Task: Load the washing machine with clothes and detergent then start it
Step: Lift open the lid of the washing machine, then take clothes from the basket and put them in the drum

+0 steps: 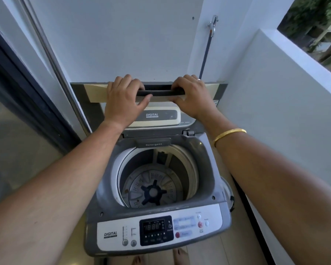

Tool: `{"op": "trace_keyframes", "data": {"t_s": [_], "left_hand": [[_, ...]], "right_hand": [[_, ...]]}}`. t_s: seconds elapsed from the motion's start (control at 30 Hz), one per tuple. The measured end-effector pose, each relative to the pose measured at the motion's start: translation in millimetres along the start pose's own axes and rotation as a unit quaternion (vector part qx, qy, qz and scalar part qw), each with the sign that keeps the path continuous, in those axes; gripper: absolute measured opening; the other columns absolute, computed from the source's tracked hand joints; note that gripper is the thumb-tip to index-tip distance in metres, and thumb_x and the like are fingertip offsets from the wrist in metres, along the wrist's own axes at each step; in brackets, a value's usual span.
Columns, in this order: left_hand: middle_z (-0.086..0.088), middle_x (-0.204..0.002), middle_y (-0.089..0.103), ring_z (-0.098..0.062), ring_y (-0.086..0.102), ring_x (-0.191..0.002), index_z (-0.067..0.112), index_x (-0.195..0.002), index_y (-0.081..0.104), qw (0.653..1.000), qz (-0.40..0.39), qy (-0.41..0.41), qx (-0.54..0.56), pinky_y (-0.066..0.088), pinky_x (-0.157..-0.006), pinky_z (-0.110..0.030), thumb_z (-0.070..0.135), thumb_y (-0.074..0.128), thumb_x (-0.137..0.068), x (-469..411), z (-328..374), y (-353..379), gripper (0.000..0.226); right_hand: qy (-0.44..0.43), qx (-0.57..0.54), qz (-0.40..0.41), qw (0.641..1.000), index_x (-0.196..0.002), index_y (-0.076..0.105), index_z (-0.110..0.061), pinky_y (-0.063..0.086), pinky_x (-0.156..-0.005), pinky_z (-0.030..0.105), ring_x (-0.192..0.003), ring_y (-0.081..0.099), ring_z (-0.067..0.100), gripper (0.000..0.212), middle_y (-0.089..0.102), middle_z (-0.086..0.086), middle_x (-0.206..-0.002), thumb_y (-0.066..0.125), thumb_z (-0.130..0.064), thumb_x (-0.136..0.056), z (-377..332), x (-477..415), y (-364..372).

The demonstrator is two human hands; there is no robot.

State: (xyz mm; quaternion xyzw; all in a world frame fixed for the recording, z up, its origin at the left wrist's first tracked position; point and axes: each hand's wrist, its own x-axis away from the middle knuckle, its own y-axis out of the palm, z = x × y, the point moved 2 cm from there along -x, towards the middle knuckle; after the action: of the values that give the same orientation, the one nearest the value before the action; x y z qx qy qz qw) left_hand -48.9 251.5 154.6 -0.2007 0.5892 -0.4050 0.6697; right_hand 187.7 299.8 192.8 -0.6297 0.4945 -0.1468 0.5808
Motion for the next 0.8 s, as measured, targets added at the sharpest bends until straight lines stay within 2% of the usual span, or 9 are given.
{"op": "trace_keyframes", "data": {"t_s": [0.13, 0.27, 0.37, 0.47, 0.53, 0.7, 0.8], "left_hand": [[-0.008, -0.115, 0.067, -0.036, 0.06, -0.111, 0.016, -0.114, 0.072, 0.999, 0.026, -0.022, 0.003, 0.044, -0.099, -0.049, 0.044, 0.07, -0.102, 7.8, 18.7, 0.2, 0.03], [-0.009, -0.119, 0.068, -0.036, 0.063, -0.115, 0.016, -0.119, 0.071, 0.998, 0.066, 0.008, -0.003, 0.042, -0.108, -0.049, 0.031, 0.07, -0.098, 8.1, 69.8, 12.3, 0.026], [-0.011, -0.115, 0.07, -0.035, 0.065, -0.111, 0.01, -0.114, 0.071, 0.994, 0.074, 0.056, 0.051, 0.049, -0.101, -0.046, 0.017, 0.069, -0.098, 4.3, 120.8, 31.9, 0.018], [-0.01, -0.109, 0.072, -0.031, 0.064, -0.106, 0.008, -0.107, 0.07, 0.986, 0.006, 0.107, 0.128, 0.053, -0.096, -0.041, 0.01, 0.069, -0.099, 3.4, 185.8, 70.4, 0.008], [-0.007, -0.105, 0.072, -0.028, 0.064, -0.104, 0.011, -0.104, 0.068, 0.981, -0.047, 0.112, 0.154, 0.055, -0.095, -0.041, 0.011, 0.068, -0.1, 2.9, 227.8, 104.2, 0.004], [-0.004, -0.103, 0.072, -0.03, 0.064, -0.099, 0.015, -0.103, 0.068, 0.973, -0.141, 0.052, 0.178, 0.055, -0.088, -0.044, 0.018, 0.069, -0.102, 0.7, 306.8, 185.9, 0.003], [0.0, -0.102, 0.07, -0.028, 0.065, -0.096, 0.017, -0.103, 0.066, 0.96, -0.2, -0.024, 0.193, 0.052, -0.079, -0.041, 0.023, 0.066, -0.106, 4.2, 343.1, 235.0, 0.007]], "right_hand": [[0.021, -0.062, 0.098, 0.993, -0.102, 0.07, -0.014, 0.056, -0.087, 0.037, -0.101, 0.059, 0.019, 0.004, 0.067, -0.001, -0.103, 0.067, -0.014, -0.099, 13.6, 18.2, -20.3], [0.08, -0.035, 0.138, 0.987, -0.101, 0.067, -0.015, 0.052, -0.082, 0.032, -0.095, 0.058, 0.019, 0.007, 0.067, -0.002, -0.098, 0.063, -0.02, -0.101, 51.0, 42.8, -38.9], [0.117, -0.035, 0.134, 0.983, -0.099, 0.066, -0.015, 0.054, -0.081, 0.038, -0.092, 0.059, 0.023, 0.008, 0.068, 0.0, -0.097, 0.061, -0.021, -0.1, 89.8, 65.5, -45.7], [0.148, -0.02, 0.109, 0.983, -0.098, 0.066, -0.015, 0.056, -0.08, 0.046, -0.09, 0.06, 0.025, 0.009, 0.068, 0.002, -0.094, 0.06, -0.021, -0.1, 144.2, 95.3, -48.3], [0.17, -0.02, 0.094, 0.981, -0.098, 0.066, -0.014, 0.057, -0.082, 0.047, -0.092, 0.062, 0.025, 0.009, 0.069, 0.003, -0.095, 0.06, -0.02, -0.099, 185.4, 112.9, -50.5], [0.221, -0.018, 0.044, 0.974, -0.096, 0.067, -0.011, 0.056, -0.082, 0.05, -0.091, 0.064, 0.032, 0.013, 0.071, 0.008, -0.096, 0.059, -0.022, -0.097, 278.2, 154.5, -53.6], [0.241, -0.02, 0.021, 0.97, -0.095, 0.067, -0.011, 0.055, -0.08, 0.044, -0.09, 0.065, 0.033, 0.011, 0.072, 0.009, -0.095, 0.06, -0.019, -0.097, 331.6, 181.4, -46.7]]}}
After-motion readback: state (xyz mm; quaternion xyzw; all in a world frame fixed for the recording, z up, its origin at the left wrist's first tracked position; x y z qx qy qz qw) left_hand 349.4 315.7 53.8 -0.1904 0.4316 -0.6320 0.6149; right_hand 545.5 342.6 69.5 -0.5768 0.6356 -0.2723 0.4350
